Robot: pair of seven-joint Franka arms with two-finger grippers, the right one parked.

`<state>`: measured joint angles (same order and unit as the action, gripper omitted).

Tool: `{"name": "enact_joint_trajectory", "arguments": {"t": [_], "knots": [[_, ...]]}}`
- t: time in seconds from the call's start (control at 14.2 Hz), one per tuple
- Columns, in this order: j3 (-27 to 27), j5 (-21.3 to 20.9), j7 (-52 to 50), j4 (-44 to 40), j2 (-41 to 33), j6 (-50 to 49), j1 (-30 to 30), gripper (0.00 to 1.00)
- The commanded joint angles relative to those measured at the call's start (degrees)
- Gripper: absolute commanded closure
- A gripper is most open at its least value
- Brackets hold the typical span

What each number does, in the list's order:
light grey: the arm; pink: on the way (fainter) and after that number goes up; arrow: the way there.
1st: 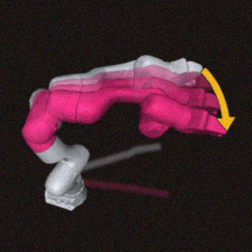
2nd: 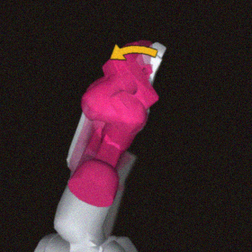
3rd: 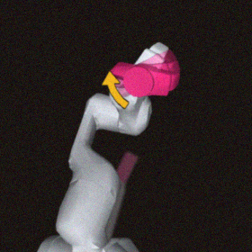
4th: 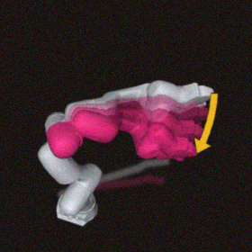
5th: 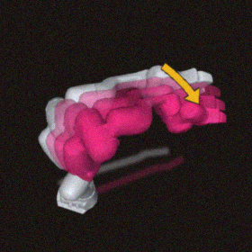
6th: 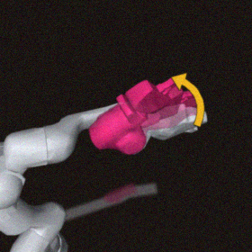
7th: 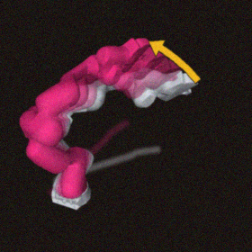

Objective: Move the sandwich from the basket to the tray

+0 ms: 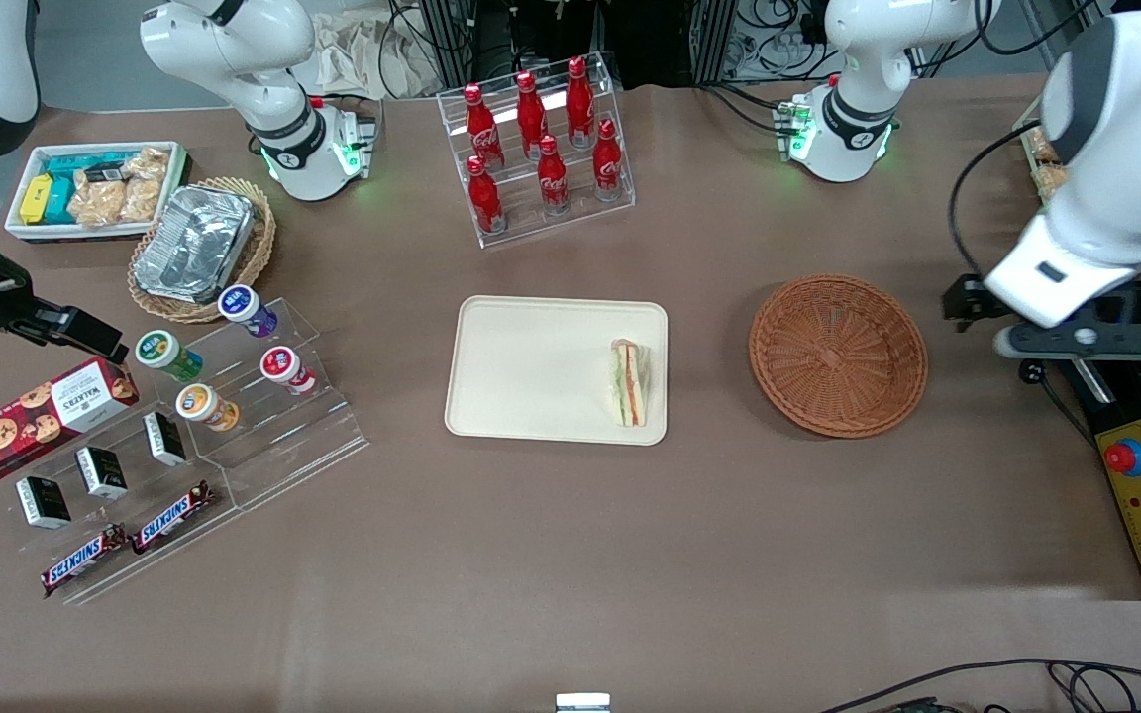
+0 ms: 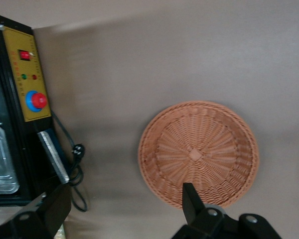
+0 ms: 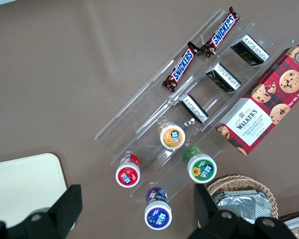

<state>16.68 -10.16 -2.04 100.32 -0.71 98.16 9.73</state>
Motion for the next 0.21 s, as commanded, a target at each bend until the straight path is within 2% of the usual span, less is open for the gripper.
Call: {"name": "enact_joint_trajectory", "arguments": {"t": [0.0,0.14], "knots": [[0.9,0.23,3.53,-2.22,-1.48,-4.89,1.95,0.01],[0.72,0.23,4.5,-7.23,-1.14,-8.23,2.13,0.01]]}}
